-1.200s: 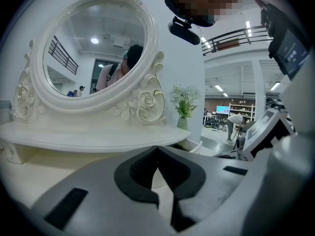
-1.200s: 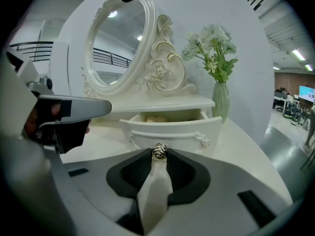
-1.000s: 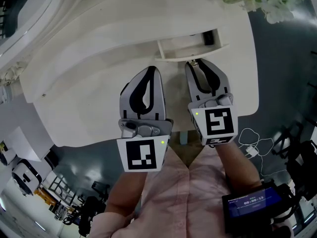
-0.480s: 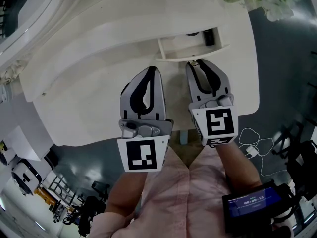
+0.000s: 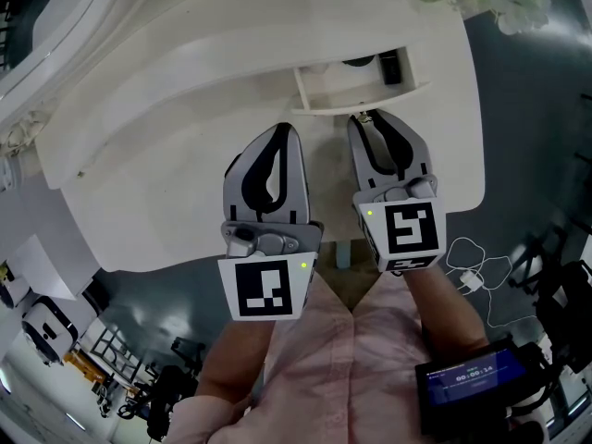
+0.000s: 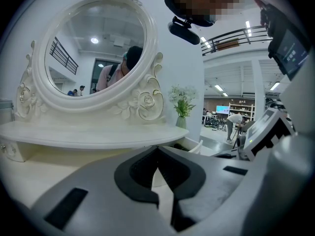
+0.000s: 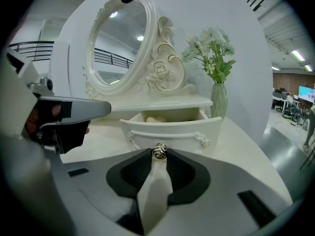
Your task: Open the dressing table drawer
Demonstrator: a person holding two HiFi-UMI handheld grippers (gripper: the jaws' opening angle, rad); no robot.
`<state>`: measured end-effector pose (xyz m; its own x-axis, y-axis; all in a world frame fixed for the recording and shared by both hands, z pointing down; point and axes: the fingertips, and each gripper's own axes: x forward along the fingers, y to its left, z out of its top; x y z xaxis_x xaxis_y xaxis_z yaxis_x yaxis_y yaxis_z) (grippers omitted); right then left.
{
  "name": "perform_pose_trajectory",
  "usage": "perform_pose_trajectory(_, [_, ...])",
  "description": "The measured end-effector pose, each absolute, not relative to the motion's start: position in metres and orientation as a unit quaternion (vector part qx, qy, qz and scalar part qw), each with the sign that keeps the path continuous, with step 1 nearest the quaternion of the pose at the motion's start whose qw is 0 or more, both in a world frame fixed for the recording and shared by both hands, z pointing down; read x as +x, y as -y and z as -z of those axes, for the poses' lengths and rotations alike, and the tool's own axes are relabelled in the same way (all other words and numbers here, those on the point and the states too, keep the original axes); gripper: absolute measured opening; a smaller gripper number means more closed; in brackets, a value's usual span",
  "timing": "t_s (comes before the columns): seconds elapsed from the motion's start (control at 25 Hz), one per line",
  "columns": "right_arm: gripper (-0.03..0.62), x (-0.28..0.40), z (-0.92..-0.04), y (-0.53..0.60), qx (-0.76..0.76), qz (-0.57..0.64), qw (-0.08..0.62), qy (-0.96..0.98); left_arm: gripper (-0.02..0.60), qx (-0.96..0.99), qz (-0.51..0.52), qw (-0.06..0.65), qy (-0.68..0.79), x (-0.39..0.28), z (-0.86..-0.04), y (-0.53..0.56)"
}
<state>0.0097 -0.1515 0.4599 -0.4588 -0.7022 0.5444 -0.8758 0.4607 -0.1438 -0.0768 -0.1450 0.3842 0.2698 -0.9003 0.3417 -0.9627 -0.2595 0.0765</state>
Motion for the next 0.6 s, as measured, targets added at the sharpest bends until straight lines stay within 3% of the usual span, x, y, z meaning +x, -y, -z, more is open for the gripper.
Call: perform_pose_trajectory(0.6, [0.104,0.0094,-0.4608,0.1507,0.475,-0.21,0.209,0.829,0.021,0.787,-0.117,0.136,0.591,-0.0743,-0.3846,0.1459])
